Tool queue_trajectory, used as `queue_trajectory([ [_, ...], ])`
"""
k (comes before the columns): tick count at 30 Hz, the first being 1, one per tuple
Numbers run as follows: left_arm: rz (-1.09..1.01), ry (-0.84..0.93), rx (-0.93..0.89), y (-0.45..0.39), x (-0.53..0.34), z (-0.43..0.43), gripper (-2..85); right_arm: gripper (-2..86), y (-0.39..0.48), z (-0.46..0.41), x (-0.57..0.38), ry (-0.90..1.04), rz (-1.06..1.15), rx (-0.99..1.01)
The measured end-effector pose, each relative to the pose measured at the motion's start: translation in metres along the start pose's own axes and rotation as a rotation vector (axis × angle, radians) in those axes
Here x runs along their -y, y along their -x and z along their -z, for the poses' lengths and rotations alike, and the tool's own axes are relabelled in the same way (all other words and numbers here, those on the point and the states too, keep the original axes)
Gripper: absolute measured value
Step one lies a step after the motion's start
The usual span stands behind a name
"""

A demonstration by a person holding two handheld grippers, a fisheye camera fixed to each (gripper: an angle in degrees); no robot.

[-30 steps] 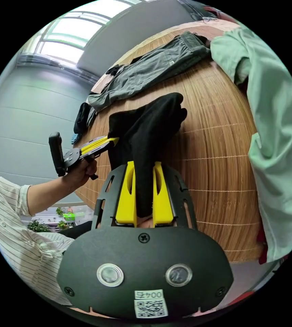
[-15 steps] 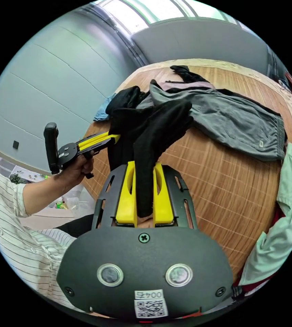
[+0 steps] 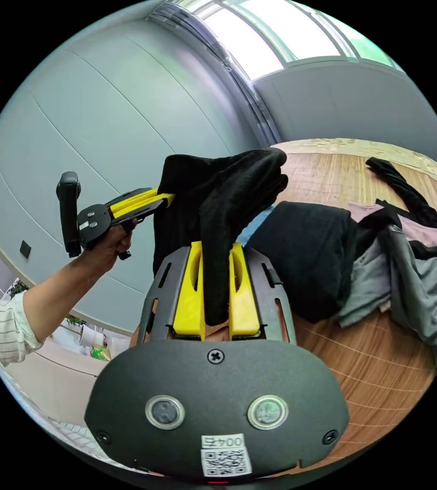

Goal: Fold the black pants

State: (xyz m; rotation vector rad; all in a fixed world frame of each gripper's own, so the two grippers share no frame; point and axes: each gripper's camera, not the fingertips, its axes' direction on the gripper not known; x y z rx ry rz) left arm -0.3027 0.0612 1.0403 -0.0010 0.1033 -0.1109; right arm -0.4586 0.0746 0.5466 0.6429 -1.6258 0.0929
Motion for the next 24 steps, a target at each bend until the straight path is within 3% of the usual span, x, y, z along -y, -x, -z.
queue_trajectory([
  [8,-0.05,0.076,0.061,0.062,0.003,-0.115,1.5,7.7,-0.058,-0.209,-0.032,0.005,-0.063,-0.073],
  [17,-0.057,0.256,-0.002,0.069,-0.008,-0.213,1.5,8.1,-0.166,-0.335,-0.122,0.169,-0.178,-0.145],
  [20,0.032,0.371,-0.107,0.096,-0.008,-0.235,1.6,8.7,-0.179,-0.357,-0.148,0.183,-0.136,-0.175],
  [24,0.28,0.344,-0.223,0.169,-0.026,-0.226,1.4,10.7,-0.185,-0.367,-0.175,0.207,-0.096,-0.201],
])
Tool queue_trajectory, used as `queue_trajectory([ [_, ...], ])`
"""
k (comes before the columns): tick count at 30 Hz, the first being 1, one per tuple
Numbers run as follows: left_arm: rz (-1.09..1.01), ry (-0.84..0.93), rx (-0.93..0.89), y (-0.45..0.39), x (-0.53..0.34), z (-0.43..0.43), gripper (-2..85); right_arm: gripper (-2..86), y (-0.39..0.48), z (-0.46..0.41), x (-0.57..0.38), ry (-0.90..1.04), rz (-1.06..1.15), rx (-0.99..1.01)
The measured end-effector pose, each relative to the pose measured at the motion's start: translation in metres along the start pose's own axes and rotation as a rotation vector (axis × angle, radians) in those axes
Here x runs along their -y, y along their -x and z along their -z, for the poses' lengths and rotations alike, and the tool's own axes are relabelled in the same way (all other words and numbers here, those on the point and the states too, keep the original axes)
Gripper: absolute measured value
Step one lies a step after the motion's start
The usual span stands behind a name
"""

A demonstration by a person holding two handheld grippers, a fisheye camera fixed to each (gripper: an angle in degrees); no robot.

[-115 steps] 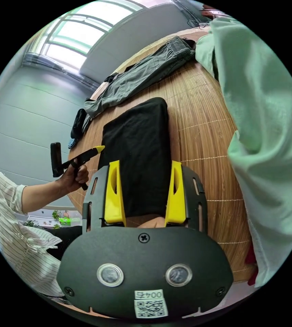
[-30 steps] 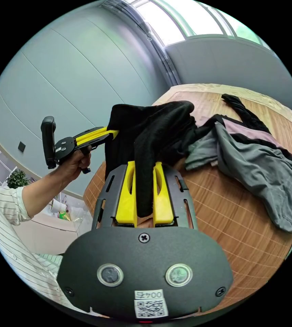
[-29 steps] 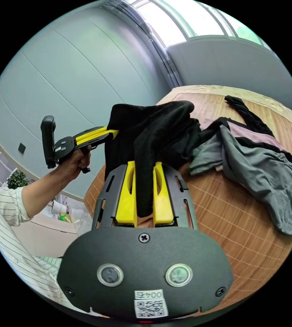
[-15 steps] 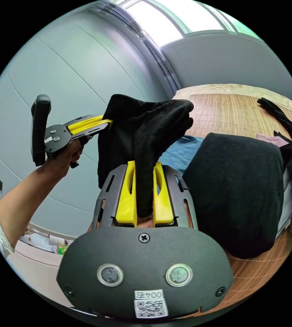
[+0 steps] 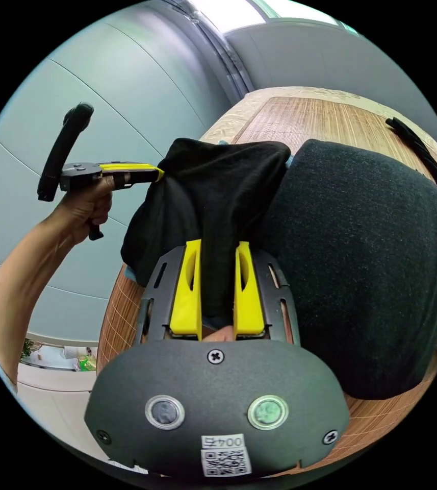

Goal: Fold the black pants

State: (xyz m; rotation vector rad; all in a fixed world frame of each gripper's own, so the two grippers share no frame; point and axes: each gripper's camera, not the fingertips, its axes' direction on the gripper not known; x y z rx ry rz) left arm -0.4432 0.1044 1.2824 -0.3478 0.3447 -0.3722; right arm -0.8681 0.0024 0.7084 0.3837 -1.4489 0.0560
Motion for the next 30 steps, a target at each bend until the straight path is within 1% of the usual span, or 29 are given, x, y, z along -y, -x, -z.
queue_trajectory([
  [2,0.089,-0.079,-0.012,0.026,-0.014,0.021,1.2,10.9,-0.007,0.015,-0.027,-0.034,0.004,-0.005],
  [4,0.081,-0.162,-0.053,0.033,-0.033,0.038,1.0,9.6,-0.012,0.035,-0.054,-0.1,0.007,-0.064],
  [5,0.033,-0.182,-0.113,0.027,-0.045,0.041,0.8,7.5,-0.015,0.048,-0.071,-0.177,0.018,-0.106],
  [6,-0.034,-0.165,-0.156,0.016,-0.056,0.038,0.7,6.5,-0.016,0.052,-0.077,-0.218,0.026,-0.117],
  [7,-0.069,-0.148,-0.145,0.008,-0.062,0.033,0.7,5.7,-0.017,0.054,-0.082,-0.267,0.057,-0.111],
  [8,-0.146,-0.094,-0.081,-0.006,-0.072,0.02,0.6,5.3,-0.017,0.045,-0.08,-0.274,0.105,-0.073],
  [9,-0.188,-0.038,0.006,-0.014,-0.082,0.004,0.6,5.3,-0.018,0.038,-0.077,-0.258,0.124,-0.05],
  [10,-0.197,-0.023,0.044,-0.015,-0.087,-0.003,0.6,5.5,-0.019,0.018,-0.069,-0.202,0.151,0.003],
  [11,-0.2,-0.036,0.085,-0.01,-0.097,-0.012,0.6,5.9,-0.023,-0.01,-0.064,-0.099,0.157,0.039],
  [12,-0.181,-0.081,0.072,0.0,-0.105,-0.015,0.6,5.9,-0.026,-0.026,-0.064,-0.046,0.151,0.023],
  [14,-0.18,-0.133,0.031,0.016,-0.113,-0.02,0.6,5.8,-0.039,-0.076,-0.084,0.046,0.153,-0.104],
  [16,-0.161,-0.172,-0.05,0.037,-0.118,-0.022,0.6,5.7,-0.05,-0.088,-0.1,0.001,0.166,-0.096],
  [17,-0.102,-0.184,-0.113,0.055,-0.118,-0.017,0.6,5.6,-0.055,-0.087,-0.104,0.003,0.158,-0.067],
  [18,-0.043,-0.231,-0.136,0.072,-0.119,-0.008,0.6,5.5,-0.056,-0.084,-0.105,0.002,0.157,-0.053],
  [20,0.012,-0.325,-0.159,0.092,-0.119,0.007,0.6,5.3,-0.058,-0.063,-0.116,-0.083,0.169,-0.022],
  [22,0.041,-0.346,-0.148,0.104,-0.107,0.01,0.5,4.8,-0.057,-0.056,-0.128,-0.114,0.201,-0.052],
  [25,0.046,-0.319,-0.141,0.112,-0.067,-0.001,0.3,3.9,-0.055,-0.067,-0.15,-0.101,0.241,-0.068],
  [28,0.042,-0.206,-0.172,0.109,-0.017,-0.032,0.1,4.0,-0.06,-0.085,-0.167,-0.063,0.24,-0.089],
  [30,0.065,-0.008,-0.147,0.107,0.011,-0.07,0.1,3.8,-0.067,-0.095,-0.171,-0.034,0.225,-0.098],
])
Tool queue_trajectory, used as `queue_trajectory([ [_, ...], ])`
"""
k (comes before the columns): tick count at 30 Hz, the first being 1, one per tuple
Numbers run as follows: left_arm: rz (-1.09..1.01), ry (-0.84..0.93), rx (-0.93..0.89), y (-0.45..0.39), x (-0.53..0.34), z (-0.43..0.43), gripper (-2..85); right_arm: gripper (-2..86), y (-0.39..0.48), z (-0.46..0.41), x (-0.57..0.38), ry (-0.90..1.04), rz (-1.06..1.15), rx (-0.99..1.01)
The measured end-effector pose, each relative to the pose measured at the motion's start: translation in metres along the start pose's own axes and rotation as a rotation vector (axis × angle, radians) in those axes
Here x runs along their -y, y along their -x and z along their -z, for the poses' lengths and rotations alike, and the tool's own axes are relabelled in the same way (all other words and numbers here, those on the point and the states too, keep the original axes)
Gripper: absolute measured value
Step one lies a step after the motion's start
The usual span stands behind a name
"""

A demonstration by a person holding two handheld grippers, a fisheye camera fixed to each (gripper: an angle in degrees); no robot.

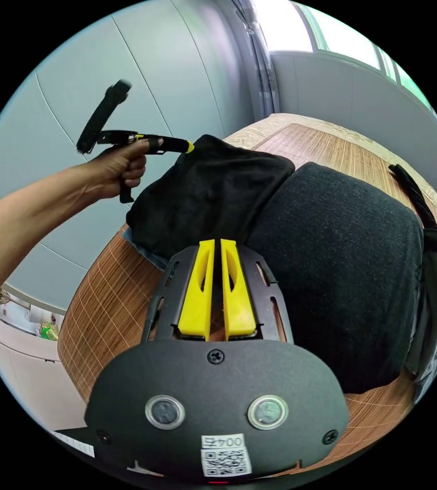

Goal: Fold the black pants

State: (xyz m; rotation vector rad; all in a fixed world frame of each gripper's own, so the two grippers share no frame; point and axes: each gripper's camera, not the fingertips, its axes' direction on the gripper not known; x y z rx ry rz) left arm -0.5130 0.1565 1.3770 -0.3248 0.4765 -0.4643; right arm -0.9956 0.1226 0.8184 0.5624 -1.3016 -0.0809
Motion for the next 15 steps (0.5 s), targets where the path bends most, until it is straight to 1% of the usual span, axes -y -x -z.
queue_trajectory([
  [2,0.024,0.051,0.006,0.005,0.005,-0.01,0.1,3.7,-0.008,-0.009,-0.002,0.033,-0.013,0.027],
  [5,0.044,-0.091,-0.113,0.025,-0.015,0.016,0.2,4.1,-0.016,-0.004,-0.002,0.033,-0.031,0.085],
  [7,0.039,-0.154,-0.169,0.041,-0.042,0.035,0.2,4.3,-0.02,0.001,-0.006,0.021,-0.043,0.112],
  [12,0.013,-0.277,-0.297,0.094,-0.156,0.055,0.7,4.2,-0.027,0.005,-0.011,0.029,-0.056,0.133],
  [15,0.057,-0.265,-0.304,0.11,-0.191,0.044,1.7,4.3,-0.024,0.007,-0.007,0.046,-0.04,0.122],
])
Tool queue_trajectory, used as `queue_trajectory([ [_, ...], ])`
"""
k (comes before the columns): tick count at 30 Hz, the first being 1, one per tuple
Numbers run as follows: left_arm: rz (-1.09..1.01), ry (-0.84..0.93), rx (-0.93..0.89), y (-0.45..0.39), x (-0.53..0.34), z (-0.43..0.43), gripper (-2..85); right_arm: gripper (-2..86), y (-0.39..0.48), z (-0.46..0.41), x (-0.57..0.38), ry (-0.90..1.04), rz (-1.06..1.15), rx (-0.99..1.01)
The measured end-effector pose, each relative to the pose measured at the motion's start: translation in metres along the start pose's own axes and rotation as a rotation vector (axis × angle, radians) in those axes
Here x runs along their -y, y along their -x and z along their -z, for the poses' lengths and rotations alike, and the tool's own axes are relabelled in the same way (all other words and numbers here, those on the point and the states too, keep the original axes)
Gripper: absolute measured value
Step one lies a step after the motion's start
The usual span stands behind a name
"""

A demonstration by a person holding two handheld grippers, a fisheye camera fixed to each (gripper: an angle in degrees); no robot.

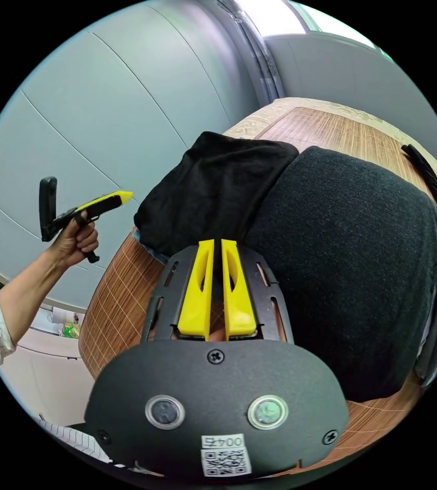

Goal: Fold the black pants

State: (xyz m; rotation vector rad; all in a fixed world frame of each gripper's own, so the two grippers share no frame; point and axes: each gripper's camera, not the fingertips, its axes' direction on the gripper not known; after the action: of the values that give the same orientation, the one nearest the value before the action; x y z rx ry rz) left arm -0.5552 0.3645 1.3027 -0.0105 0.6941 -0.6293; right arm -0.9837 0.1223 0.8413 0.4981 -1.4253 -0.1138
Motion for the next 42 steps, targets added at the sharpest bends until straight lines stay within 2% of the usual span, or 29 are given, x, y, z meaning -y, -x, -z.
queue_trajectory([
  [8,-0.049,0.076,0.034,0.003,-0.012,-0.026,5.8,4.4,0.009,0.018,0.009,-0.002,-0.014,-0.008],
  [12,-0.041,0.019,-0.04,0.002,-0.014,-0.013,6.6,4.5,0.013,0.029,0.017,0.003,-0.014,-0.006],
  [17,-0.031,0.071,-0.06,0.006,-0.017,-0.031,7.5,4.4,0.024,0.047,0.033,0.004,-0.017,-0.009],
  [19,-0.038,0.1,-0.078,0.004,-0.015,-0.041,7.3,4.3,0.029,0.054,0.04,0.006,-0.022,-0.013],
  [21,-0.039,0.141,0.004,-0.001,-0.013,-0.048,5.3,4.0,0.033,0.062,0.047,0.01,-0.024,-0.014],
  [25,-0.06,0.207,0.014,0.005,-0.009,-0.043,2.6,1.1,0.044,0.079,0.068,0.036,-0.018,-0.051],
  [27,-0.049,0.246,-0.051,0.014,-0.01,-0.046,2.1,0.5,0.051,0.086,0.076,0.043,-0.002,-0.061],
  [31,-0.031,0.219,-0.089,0.013,-0.004,-0.03,1.5,0.1,0.06,0.108,0.096,0.035,0.002,-0.049],
  [33,-0.055,0.046,-0.031,-0.01,0.004,-0.011,1.1,0.1,0.064,0.119,0.106,0.034,0.007,-0.042],
  [35,-0.108,-0.027,0.012,-0.034,0.016,-0.019,1.0,0.1,0.072,0.132,0.119,0.032,0.012,-0.049],
  [37,-0.108,0.11,0.086,-0.048,0.03,-0.061,0.8,0.2,0.077,0.14,0.129,0.031,0.004,-0.056],
  [38,-0.106,0.282,0.099,-0.053,0.033,-0.099,0.7,0.4,0.08,0.147,0.137,0.035,-0.01,-0.046],
  [39,-0.135,0.322,0.125,-0.063,0.031,-0.118,0.7,0.7,0.081,0.151,0.141,0.036,-0.021,-0.038],
  [41,-0.153,0.271,0.176,-0.078,0.031,-0.114,0.7,2.2,0.086,0.191,0.156,-0.029,-0.04,0.026],
  [42,-0.169,0.187,0.164,-0.09,0.029,-0.1,0.6,2.8,0.087,0.207,0.157,-0.069,-0.043,0.035],
])
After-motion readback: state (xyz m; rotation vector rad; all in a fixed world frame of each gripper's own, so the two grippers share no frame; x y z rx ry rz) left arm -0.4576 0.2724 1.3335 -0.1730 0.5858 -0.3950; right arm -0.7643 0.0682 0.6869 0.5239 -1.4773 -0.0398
